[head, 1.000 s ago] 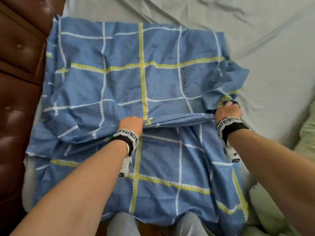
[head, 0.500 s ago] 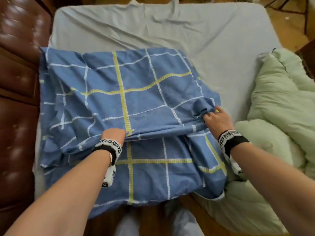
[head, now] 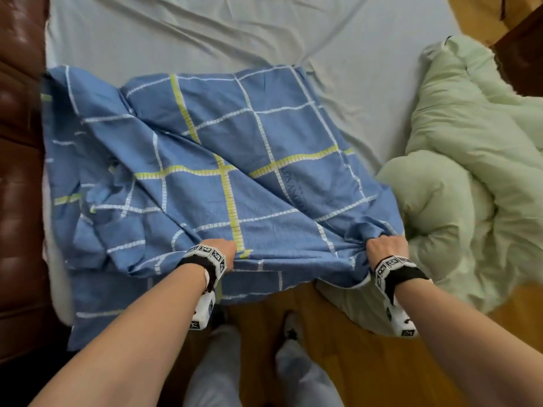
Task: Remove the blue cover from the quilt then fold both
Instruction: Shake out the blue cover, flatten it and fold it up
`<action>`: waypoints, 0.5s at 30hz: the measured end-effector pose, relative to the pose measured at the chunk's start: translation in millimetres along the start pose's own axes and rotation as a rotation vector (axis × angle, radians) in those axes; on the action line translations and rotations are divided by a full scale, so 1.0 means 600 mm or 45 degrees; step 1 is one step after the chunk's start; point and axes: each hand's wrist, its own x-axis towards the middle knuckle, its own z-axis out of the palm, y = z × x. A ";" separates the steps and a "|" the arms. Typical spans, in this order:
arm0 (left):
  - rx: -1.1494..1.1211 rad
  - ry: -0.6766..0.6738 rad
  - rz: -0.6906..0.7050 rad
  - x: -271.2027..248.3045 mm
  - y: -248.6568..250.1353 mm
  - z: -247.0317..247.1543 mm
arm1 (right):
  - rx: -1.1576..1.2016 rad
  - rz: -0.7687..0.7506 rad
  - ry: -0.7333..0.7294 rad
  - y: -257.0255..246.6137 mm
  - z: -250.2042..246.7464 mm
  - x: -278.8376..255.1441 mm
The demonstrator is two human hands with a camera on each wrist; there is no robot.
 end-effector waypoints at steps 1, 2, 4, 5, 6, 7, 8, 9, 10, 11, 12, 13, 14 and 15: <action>-0.015 -0.027 -0.007 0.001 0.015 0.017 | 0.017 0.002 -0.044 -0.003 0.028 -0.002; -0.028 -0.048 -0.017 0.002 0.028 0.033 | 0.025 0.006 -0.080 -0.007 0.054 -0.004; -0.061 -0.091 -0.020 0.002 0.053 0.064 | 0.022 0.017 -0.246 -0.025 0.101 -0.008; -0.104 -0.102 -0.020 0.004 0.063 0.083 | 0.005 -0.002 -0.365 -0.037 0.120 -0.013; -0.164 -0.098 -0.021 0.008 0.070 0.104 | 0.012 -0.041 -0.503 -0.051 0.133 -0.017; -0.230 -0.084 -0.026 0.006 0.075 0.125 | 0.041 -0.108 -0.643 -0.064 0.135 -0.023; -0.293 -0.062 -0.040 -0.001 0.077 0.141 | 0.098 -0.191 -0.737 -0.080 0.130 -0.031; -0.337 -0.033 -0.070 -0.011 0.074 0.155 | 0.157 -0.264 -0.755 -0.098 0.122 -0.036; -0.371 0.006 -0.121 -0.021 0.067 0.167 | 0.206 -0.320 -0.714 -0.119 0.110 -0.039; -0.404 0.048 -0.186 -0.033 0.054 0.176 | 0.257 -0.357 -0.631 -0.145 0.090 -0.040; -0.442 0.090 -0.252 -0.047 0.037 0.184 | 0.316 -0.384 -0.525 -0.173 0.068 -0.041; -0.481 0.118 -0.322 -0.060 0.016 0.193 | 0.359 -0.410 -0.453 -0.204 0.044 -0.040; -0.522 0.144 -0.386 -0.073 -0.008 0.202 | 0.377 -0.451 -0.415 -0.236 0.015 -0.042; -0.566 0.163 -0.445 -0.088 -0.034 0.211 | 0.376 -0.502 -0.389 -0.269 -0.013 -0.042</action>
